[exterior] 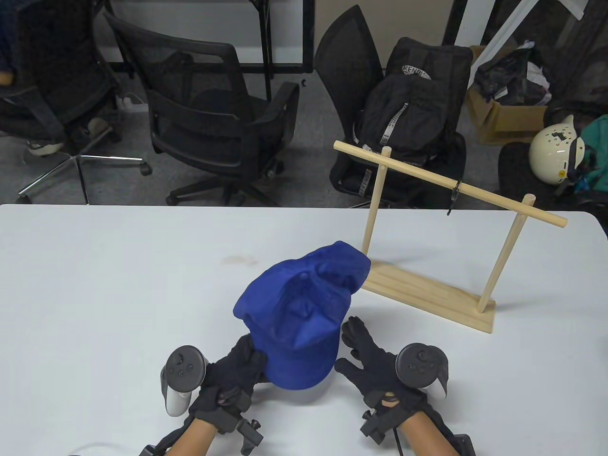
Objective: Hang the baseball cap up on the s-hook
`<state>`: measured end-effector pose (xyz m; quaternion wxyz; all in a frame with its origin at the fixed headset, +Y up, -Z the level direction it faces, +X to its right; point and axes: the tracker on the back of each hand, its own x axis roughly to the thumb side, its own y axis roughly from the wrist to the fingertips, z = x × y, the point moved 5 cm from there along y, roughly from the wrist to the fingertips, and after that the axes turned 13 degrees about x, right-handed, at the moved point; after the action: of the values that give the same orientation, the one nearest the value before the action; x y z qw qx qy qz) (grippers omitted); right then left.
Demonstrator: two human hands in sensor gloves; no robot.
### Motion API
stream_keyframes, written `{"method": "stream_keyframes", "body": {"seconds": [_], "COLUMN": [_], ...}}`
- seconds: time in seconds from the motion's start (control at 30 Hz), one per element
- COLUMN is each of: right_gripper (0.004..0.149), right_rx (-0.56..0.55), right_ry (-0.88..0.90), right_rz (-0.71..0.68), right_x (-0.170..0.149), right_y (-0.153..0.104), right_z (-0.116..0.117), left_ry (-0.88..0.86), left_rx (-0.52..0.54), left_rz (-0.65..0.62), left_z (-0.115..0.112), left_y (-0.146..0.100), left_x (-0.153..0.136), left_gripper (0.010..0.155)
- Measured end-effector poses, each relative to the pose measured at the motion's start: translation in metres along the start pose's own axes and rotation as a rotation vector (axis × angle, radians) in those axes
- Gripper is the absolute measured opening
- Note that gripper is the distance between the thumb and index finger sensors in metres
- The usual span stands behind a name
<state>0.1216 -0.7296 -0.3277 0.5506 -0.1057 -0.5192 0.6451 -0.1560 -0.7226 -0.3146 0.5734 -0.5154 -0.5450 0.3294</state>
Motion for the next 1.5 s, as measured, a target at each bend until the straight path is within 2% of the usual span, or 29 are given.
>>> {"method": "stream_keyframes", "body": {"seconds": [0.2, 0.43, 0.63, 0.93, 1.17, 1.5], "right_gripper": [0.077, 0.061, 0.048, 0.044, 0.043, 0.043], "right_rx": [0.03, 0.015, 0.046, 0.065, -0.018, -0.206], "right_ry": [0.168, 0.3, 0.326, 0.289, 0.24, 0.058], "right_rz": [-0.014, 0.034, 0.04, -0.019, -0.076, -0.044], "right_x": [-0.01, -0.029, -0.036, -0.023, 0.003, 0.037], "right_y": [0.002, 0.001, 0.0, -0.003, -0.009, -0.024], "right_z": [0.005, 0.008, 0.008, -0.003, -0.025, -0.084], "left_ry": [-0.025, -0.064, -0.087, 0.039, 0.09, 0.124], "left_rx": [-0.089, -0.123, -0.121, -0.164, -0.148, -0.132], "left_rz": [0.034, 0.103, 0.126, 0.081, 0.03, 0.0], "left_z": [-0.018, -0.024, -0.022, -0.02, -0.012, -0.003], "left_y": [-0.001, -0.001, 0.0, 0.0, 0.001, 0.004], "left_x": [-0.014, -0.03, -0.036, -0.032, -0.022, -0.018], "left_gripper": [0.047, 0.047, 0.054, 0.069, 0.079, 0.08]}}
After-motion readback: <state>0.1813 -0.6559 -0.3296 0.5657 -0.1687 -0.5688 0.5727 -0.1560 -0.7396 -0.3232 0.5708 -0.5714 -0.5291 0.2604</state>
